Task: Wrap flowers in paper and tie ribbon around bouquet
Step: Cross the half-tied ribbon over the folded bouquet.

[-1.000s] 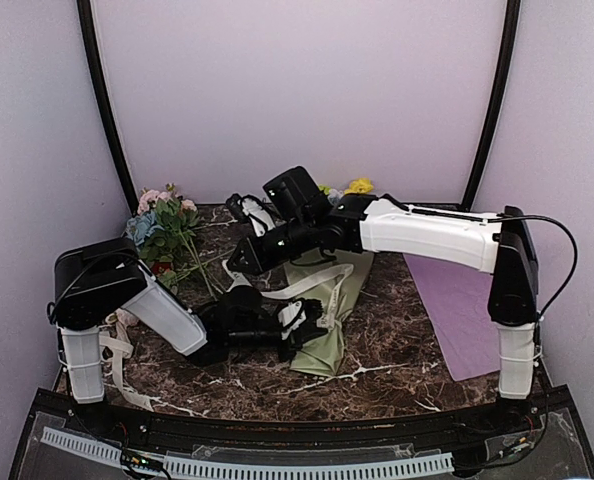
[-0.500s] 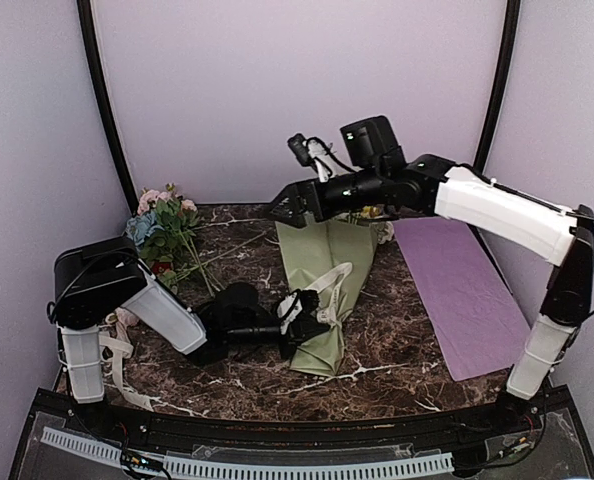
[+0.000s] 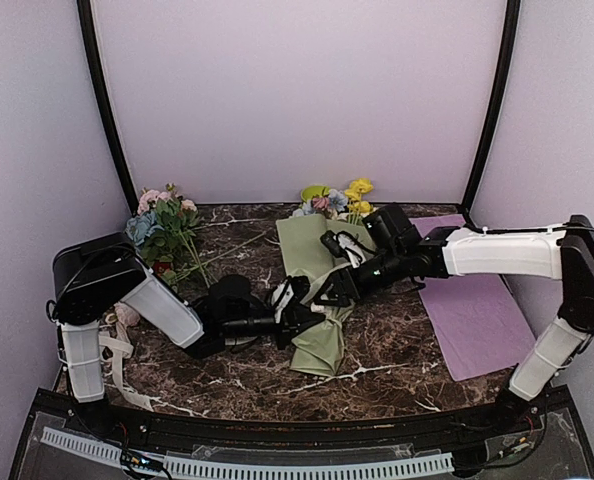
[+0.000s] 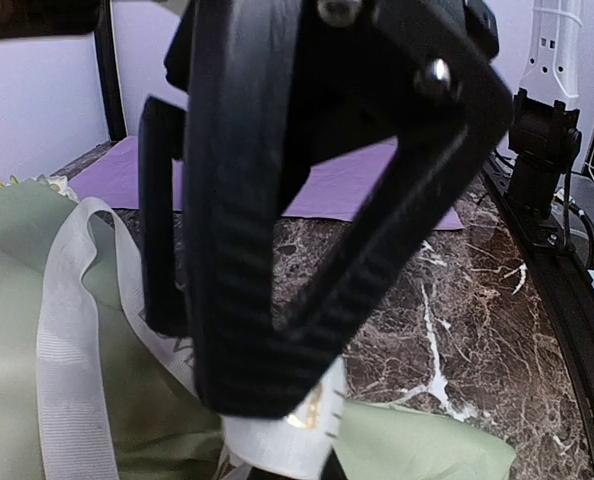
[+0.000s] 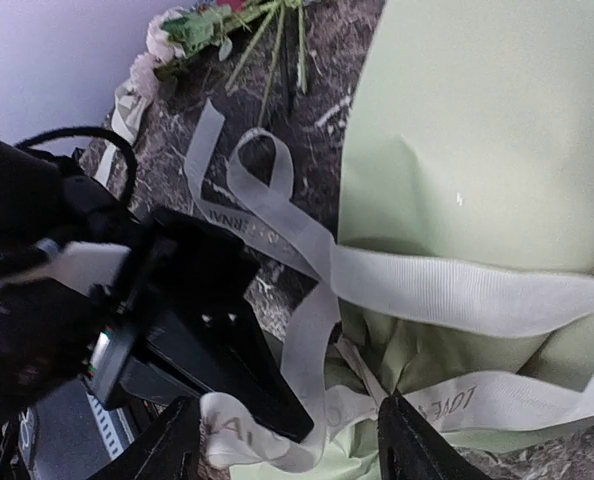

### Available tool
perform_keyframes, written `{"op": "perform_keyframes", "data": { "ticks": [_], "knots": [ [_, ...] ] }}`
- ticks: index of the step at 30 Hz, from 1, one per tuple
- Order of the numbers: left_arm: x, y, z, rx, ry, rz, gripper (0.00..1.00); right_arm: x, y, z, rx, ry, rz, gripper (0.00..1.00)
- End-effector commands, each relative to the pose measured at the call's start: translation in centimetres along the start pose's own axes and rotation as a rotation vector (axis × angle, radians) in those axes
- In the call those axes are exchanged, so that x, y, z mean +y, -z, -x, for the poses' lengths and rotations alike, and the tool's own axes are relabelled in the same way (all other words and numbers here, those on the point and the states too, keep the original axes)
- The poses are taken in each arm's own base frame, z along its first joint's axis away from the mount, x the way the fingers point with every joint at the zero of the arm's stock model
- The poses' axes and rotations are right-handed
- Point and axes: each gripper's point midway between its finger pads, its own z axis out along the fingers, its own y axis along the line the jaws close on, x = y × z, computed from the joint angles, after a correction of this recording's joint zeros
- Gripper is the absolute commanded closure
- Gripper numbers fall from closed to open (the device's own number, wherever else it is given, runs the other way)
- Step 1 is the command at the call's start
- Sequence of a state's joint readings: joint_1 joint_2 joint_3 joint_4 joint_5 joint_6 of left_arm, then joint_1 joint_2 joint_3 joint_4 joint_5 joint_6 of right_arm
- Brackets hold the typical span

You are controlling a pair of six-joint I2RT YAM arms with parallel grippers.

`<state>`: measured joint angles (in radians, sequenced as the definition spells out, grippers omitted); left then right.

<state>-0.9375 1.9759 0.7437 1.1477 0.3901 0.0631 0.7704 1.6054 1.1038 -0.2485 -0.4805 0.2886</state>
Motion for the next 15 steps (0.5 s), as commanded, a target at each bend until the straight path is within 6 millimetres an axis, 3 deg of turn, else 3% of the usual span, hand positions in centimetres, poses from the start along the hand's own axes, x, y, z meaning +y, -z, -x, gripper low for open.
{"op": "perform_keyframes", "data": {
  "ticks": [1, 5, 8, 15],
  "knots": [
    [0.1, 0.2, 2.4, -0.051, 0.002, -0.012, 1.0, 0.6, -0.8, 0.6, -0.047, 0.006, 0.051, 0.4],
    [0.3, 0.2, 2.2, -0.044, 0.009, -0.008, 1.0, 0.6, -1.3, -0.6, -0.014, -0.007, 0.073, 0.47],
    [0.4, 0.2, 2.2, -0.042, 0.016, -0.005, 1.0, 0.5, -1.6, -1.2, 0.003, -0.015, 0.084, 0.63],
    [0.6, 0.2, 1.9, -0.033, 0.031, -0.006, 1.0, 1.6, -1.7, -1.8, 0.041, -0.01, 0.141, 0.56]
  ]
}}
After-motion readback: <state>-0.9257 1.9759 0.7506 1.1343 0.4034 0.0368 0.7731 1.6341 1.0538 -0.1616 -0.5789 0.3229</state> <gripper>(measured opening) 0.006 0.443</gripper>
